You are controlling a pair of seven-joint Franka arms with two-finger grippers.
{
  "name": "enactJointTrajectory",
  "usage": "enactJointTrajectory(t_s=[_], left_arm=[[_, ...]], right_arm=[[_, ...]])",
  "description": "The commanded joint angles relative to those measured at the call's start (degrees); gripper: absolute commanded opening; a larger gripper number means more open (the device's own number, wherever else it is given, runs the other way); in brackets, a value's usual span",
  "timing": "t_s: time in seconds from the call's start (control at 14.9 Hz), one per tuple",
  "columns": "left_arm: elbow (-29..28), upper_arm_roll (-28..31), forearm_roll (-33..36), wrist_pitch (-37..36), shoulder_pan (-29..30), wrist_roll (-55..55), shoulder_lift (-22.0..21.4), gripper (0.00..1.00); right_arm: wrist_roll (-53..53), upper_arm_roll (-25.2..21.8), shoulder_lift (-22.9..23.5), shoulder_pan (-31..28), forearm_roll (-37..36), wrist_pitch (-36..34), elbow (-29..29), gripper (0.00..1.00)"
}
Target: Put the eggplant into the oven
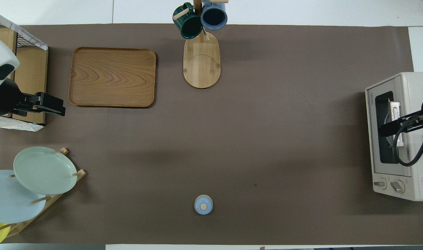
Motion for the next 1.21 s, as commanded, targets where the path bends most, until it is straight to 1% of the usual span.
enactJointTrajectory(t_s=[0.0, 0.27, 0.4, 0.67, 1.14], left_arm=[[0.65, 0.29, 1.11, -0.8, -0.25, 0.15, -0.14, 1.0], [0.65, 0.29, 1.11, -0.8, -0.25, 0.15, -0.14, 1.0], [0.65, 0.29, 1.11, -0.8, -0.25, 0.06, -0.14, 1.0], [0.65, 0.29, 1.11, -0.8, -0.25, 0.15, -0.14, 1.0], [0.65, 0.29, 1.11, -0.8, -0.25, 0.15, -0.14, 1.0]], right_arm=[[2.08, 0.12, 0.28, 0.44, 1.13, -1.86, 1.68, 1.0], [4.01, -0.76, 3.7, 3.51, 0.25, -4.49, 6.87, 1.0], [9.35, -0.23, 4.41, 4.22, -0.28, -5.72, 9.24, 1.0], [9.99, -0.58, 4.5, 4.31, -0.36, -5.29, 10.39, 1.0], [10.26, -0.5, 4.24, 4.4, 0.43, -3.97, 10.3, 1.0]])
